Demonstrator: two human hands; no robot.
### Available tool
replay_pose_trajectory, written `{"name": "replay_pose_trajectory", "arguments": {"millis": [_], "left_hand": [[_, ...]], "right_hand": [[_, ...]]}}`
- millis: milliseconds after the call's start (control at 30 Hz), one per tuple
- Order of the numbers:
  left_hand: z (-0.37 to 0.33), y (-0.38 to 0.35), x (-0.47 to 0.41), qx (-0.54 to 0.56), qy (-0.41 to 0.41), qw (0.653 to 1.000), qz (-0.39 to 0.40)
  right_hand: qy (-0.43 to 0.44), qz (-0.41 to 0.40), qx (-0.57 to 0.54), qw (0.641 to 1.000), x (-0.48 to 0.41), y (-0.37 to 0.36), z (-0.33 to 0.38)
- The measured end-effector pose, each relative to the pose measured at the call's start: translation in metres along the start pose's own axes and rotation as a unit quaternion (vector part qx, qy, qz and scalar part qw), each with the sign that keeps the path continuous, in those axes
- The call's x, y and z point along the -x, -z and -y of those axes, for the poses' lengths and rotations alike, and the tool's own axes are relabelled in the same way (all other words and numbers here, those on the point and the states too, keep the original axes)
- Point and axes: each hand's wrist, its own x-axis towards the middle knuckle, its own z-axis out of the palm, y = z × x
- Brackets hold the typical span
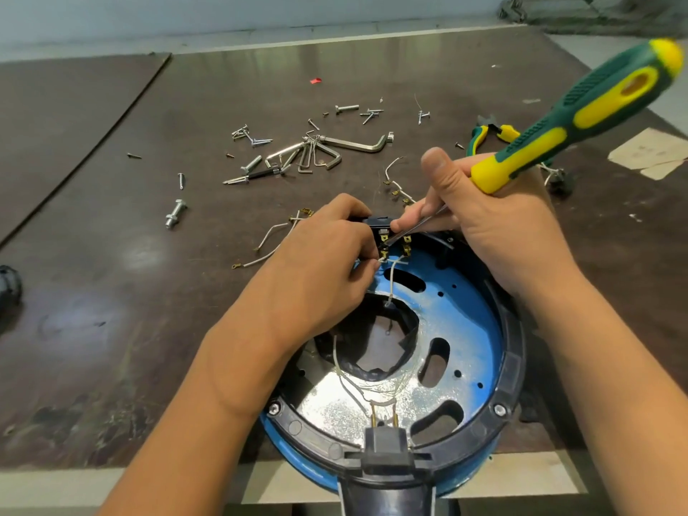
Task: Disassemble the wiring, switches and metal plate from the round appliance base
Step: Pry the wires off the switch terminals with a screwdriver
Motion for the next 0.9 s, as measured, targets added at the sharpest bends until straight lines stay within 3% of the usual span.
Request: {"name": "replay_pose_trajectory", "arguments": {"millis": [400, 900], "left_hand": [[0.000, 0.001, 0.000, 0.009, 0.000, 1.000, -0.002], [0.000, 0.002, 0.000, -0.004, -0.002, 1.000, 0.007]], "right_hand": [[0.094, 0.027, 0.077, 0.992, 0.011, -0.001, 0.004], [-0.006, -0.025, 0.022, 0.999, 0.003, -0.005, 0.004]]}}
